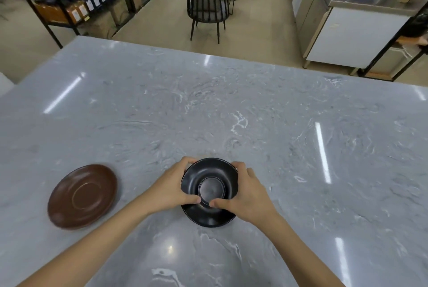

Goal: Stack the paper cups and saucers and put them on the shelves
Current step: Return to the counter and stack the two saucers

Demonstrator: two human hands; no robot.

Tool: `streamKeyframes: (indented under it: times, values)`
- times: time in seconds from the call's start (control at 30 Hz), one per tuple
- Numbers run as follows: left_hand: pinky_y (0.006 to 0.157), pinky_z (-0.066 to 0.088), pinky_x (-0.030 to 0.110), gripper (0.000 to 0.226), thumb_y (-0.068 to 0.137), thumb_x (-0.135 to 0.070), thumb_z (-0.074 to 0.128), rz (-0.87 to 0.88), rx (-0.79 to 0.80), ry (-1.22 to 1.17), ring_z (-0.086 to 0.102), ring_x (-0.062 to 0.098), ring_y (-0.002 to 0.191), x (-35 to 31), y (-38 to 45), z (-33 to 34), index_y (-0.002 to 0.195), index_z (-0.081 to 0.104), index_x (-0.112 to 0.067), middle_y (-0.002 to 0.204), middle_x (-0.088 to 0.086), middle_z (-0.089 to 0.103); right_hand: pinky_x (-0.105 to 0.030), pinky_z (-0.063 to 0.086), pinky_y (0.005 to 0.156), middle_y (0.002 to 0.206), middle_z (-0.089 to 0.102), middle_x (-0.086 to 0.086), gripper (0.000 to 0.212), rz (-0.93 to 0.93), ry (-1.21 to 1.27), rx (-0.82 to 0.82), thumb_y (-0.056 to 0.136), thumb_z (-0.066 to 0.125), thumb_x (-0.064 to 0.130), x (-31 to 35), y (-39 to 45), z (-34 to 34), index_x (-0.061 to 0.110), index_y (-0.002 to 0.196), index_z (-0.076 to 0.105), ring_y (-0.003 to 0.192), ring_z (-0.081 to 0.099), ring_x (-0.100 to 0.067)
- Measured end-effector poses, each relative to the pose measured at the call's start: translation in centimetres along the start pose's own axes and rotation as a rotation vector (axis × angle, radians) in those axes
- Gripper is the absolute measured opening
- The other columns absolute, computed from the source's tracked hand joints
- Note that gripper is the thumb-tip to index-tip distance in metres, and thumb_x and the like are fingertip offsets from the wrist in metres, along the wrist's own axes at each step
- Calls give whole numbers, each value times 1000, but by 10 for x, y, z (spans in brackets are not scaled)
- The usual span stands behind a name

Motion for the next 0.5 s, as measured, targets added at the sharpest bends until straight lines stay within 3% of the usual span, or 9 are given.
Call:
streamKeyframes:
  times: [0.17, 0.3, 0.5]
  values:
    - [107, 47, 31, 88, 66, -20, 95, 0, -63, 1, 59, 9, 122, 29, -25, -34, 138, 46, -30, 130, -11, 62, -31, 49, 85, 127, 49, 4, 102, -50, -60, 29, 55, 87, 61, 42, 7, 32, 33, 136, 31, 111, 55, -17]
    - [108, 44, 28, 90, 68, -24, 93, -22, -73, 5, 54, 9, 127, 53, -44, -61, 142, 43, -31, 136, -10, 59, -31, 48, 83, 127, 50, 3, 101, -65, -75, 58, 57, 87, 60, 73, 10, 57, 32, 137, 31, 110, 55, -16]
    - [109, 46, 35, 89, 68, -27, 93, -20, -109, -16, 54, 10, 128, 88, -72, -102, 142, 44, -31, 136, -11, 57, -28, 47, 80, 124, 49, 4, 101, -85, -98, 75, 56, 88, 60, 122, 17, 95, 36, 135, 31, 102, 54, -13]
Point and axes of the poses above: each hand's wrist, its own y-axis towards the middle knuckle, its own z-axis out of the palm, x = y × z, the point moved 9 cm from there along y, towards the middle knuckle
